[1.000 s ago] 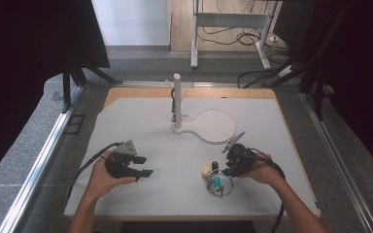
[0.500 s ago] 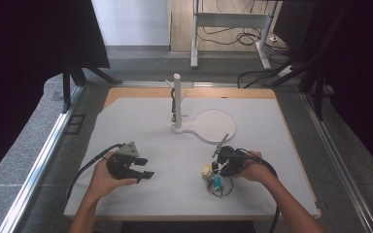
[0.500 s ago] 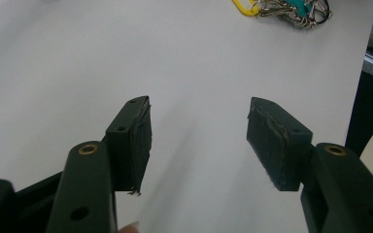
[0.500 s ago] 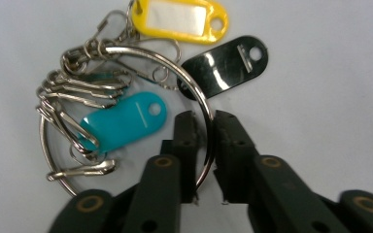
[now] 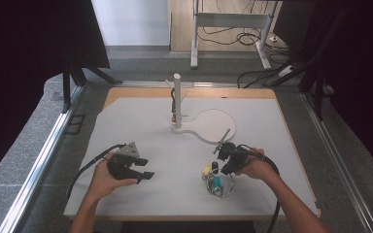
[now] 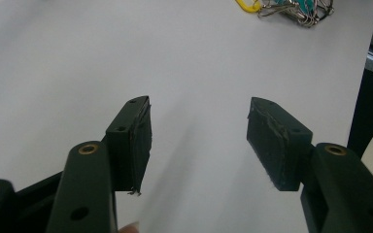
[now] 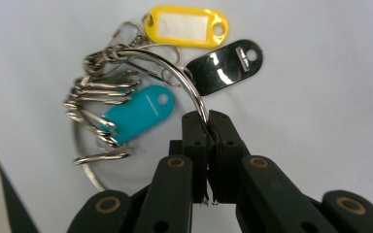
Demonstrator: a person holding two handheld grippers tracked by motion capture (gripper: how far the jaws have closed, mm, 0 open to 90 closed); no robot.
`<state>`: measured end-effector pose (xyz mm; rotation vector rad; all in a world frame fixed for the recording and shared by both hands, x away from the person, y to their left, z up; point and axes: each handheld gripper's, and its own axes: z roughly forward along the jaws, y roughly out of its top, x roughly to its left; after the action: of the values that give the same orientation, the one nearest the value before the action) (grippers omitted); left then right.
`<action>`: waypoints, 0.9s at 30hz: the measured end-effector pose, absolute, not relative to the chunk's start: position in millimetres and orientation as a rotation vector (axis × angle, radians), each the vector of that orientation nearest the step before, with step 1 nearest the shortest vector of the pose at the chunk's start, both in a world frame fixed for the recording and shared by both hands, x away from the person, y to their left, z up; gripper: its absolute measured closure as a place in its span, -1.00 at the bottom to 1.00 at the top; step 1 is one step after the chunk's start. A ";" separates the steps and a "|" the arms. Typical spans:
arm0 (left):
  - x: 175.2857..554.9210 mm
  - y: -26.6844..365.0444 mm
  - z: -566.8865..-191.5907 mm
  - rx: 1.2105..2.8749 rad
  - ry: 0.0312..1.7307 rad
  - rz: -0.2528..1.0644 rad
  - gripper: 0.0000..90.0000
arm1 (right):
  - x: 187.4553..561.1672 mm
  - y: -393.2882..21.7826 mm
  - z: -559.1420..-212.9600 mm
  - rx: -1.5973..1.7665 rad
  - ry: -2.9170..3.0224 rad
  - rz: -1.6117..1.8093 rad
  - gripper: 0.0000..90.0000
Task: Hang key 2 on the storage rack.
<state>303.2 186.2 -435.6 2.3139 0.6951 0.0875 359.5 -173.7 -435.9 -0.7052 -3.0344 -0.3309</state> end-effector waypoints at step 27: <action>302.8 183.9 -438.7 2.316 0.702 0.079 -0.05 | 365.2 -186.3 -354.1 -0.815 -3.078 -0.467 0.94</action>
<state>302.8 183.9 -438.7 2.3158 0.7024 0.0793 365.2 -186.3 -354.1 -0.8151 -3.0777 -0.4667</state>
